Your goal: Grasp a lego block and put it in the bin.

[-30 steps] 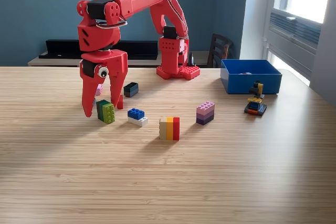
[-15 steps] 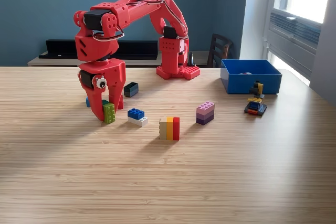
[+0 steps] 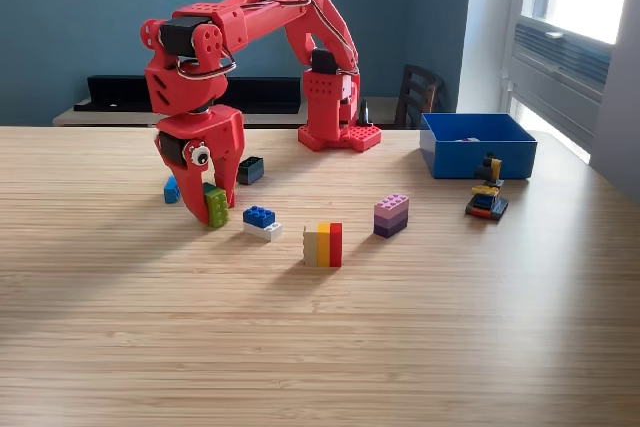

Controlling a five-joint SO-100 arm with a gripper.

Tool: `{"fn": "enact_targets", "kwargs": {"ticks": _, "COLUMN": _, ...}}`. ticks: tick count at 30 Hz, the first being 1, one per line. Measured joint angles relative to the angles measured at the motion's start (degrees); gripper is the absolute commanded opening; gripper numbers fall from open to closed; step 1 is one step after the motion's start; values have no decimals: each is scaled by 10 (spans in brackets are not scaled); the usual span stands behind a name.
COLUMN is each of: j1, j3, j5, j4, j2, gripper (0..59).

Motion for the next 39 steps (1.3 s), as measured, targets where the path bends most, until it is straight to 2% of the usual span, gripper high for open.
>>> {"fn": "enact_targets", "kwargs": {"ticks": 7, "j1": -71, "j3": 4, "j5": -32, "j4": 33, "j2": 183, "gripper": 0}}
{"fn": "enact_targets", "kwargs": {"ticks": 12, "j1": -200, "j3": 63, "j5": -46, "j4": 53, "j2": 318, "gripper": 0}}
{"fn": "enact_targets", "kwargs": {"ticks": 16, "j1": -340, "j3": 119, "j5": -50, "j4": 58, "j2": 388, "gripper": 0}}
{"fn": "enact_targets", "kwargs": {"ticks": 29, "j1": -772, "j3": 236, "j5": -114, "j4": 58, "j2": 407, "gripper": 0}}
{"fn": "enact_targets", "kwargs": {"ticks": 34, "j1": -876, "j3": 274, "j5": -135, "j4": 58, "j2": 407, "gripper": 0}}
{"fn": "enact_targets", "kwargs": {"ticks": 39, "j1": -926, "j3": 276, "j5": -143, "j4": 68, "j2": 377, "gripper": 0}}
